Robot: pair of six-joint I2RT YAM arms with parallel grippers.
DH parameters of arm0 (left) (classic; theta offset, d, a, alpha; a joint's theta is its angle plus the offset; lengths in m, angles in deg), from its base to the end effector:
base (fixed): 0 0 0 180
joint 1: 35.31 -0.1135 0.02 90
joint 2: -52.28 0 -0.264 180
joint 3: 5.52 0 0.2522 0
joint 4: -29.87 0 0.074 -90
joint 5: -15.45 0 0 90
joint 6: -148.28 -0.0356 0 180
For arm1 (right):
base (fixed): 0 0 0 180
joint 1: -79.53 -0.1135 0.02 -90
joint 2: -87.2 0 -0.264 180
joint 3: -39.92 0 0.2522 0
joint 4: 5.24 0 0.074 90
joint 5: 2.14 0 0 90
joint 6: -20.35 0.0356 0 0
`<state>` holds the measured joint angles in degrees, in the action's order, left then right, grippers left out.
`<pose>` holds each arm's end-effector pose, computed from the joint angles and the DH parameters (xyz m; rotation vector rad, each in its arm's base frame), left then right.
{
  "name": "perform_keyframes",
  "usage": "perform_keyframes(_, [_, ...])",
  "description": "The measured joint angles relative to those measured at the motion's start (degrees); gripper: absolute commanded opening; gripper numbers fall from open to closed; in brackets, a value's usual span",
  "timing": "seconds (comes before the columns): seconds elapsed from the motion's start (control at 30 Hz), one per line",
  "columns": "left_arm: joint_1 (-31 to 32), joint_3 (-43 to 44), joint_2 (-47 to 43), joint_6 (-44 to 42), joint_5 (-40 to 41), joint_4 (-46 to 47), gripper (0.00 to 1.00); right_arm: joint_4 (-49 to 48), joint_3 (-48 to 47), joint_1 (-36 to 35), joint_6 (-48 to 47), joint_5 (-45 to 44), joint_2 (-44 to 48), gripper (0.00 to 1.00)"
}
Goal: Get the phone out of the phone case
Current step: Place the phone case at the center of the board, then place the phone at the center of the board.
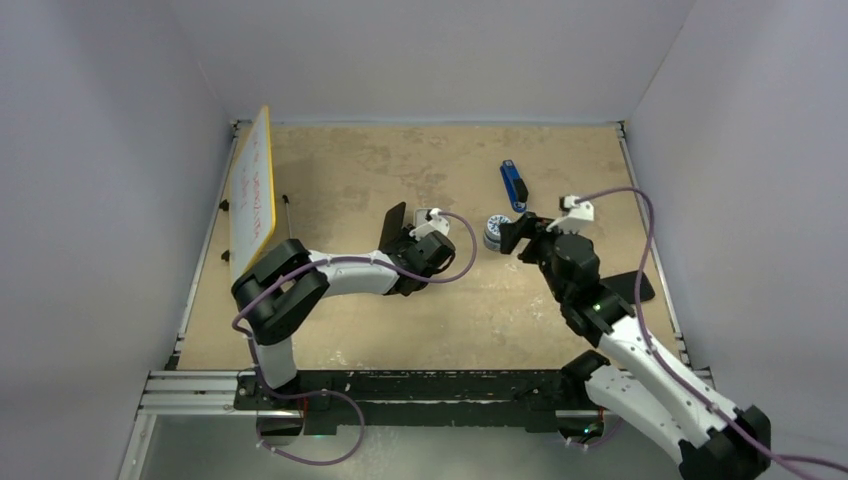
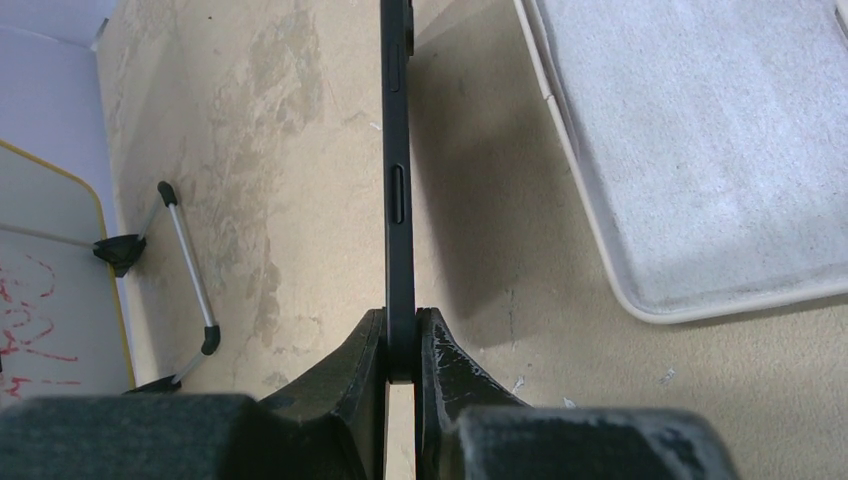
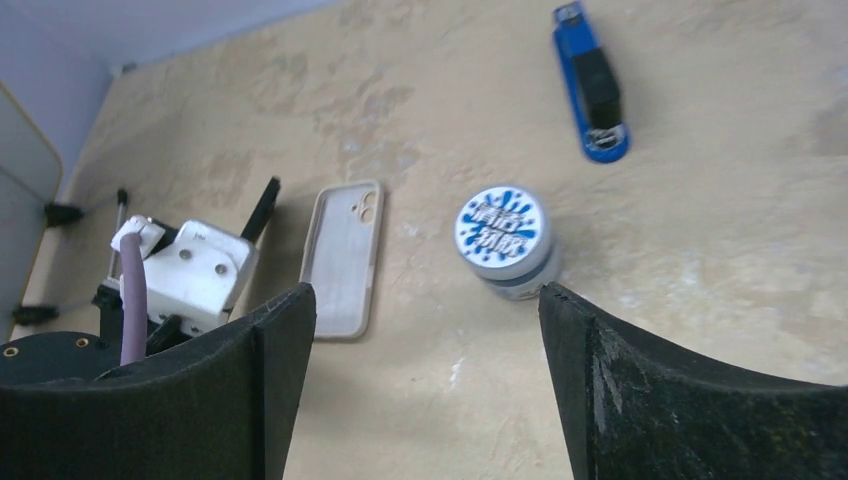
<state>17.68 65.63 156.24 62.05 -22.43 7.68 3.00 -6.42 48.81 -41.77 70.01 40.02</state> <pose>0.2335 -0.2631 0.1545 0.5887 2.0743 0.5975 0.1769 0.0924 0.2864 0.1888 1.7358 0.4853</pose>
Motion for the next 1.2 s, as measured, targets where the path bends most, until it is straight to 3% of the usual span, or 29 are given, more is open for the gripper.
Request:
perform_keyframes(0.03, [0.0, 0.0, 0.1, 0.1, 0.0, 0.0, 0.18, -0.1, 1.4, 0.0, 0.2, -1.9, 3.4, 0.97])
perform_keyframes(0.07, [0.0, 0.0, 0.2, 0.1, -0.1, -0.2, 0.21, -0.2, 2.3, 0.0, 0.5, -3.1, 5.5, 0.99])
perform_keyframes(0.23, [0.0, 0.0, 1.5, 0.2, -2.3, -1.5, 0.34, 0.3, 6.2, 0.0, 1.2, -7.8, 14.0, 0.99])
perform_keyframes(0.53, [0.0, 0.1, 2.1, 1.1, -4.6, -2.8, 0.62, 10.4, 4.2, 0.0, 1.7, -10.1, 14.9, 0.99])
perform_keyframes(0.77, [-0.1, 0.7, -0.7, 2.6, -9.7, -3.3, 0.72, 21.1, -1.1, 0.0, 5.6, -14.0, 16.0, 0.99])
perform_keyframes(1.0, [-0.1, -3.5, -16.0, 5.8, -18.9, -0.1, 0.77, 26.6, -2.5, 0.0, 5.5, -14.4, 21.3, 0.99])
perform_keyframes(1.2, [-0.1, -12.0, -33.2, 8.3, -23.7, 3.3, 0.78, 34.2, -4.7, 0.0, 6.3, -15.6, 19.3, 0.99])
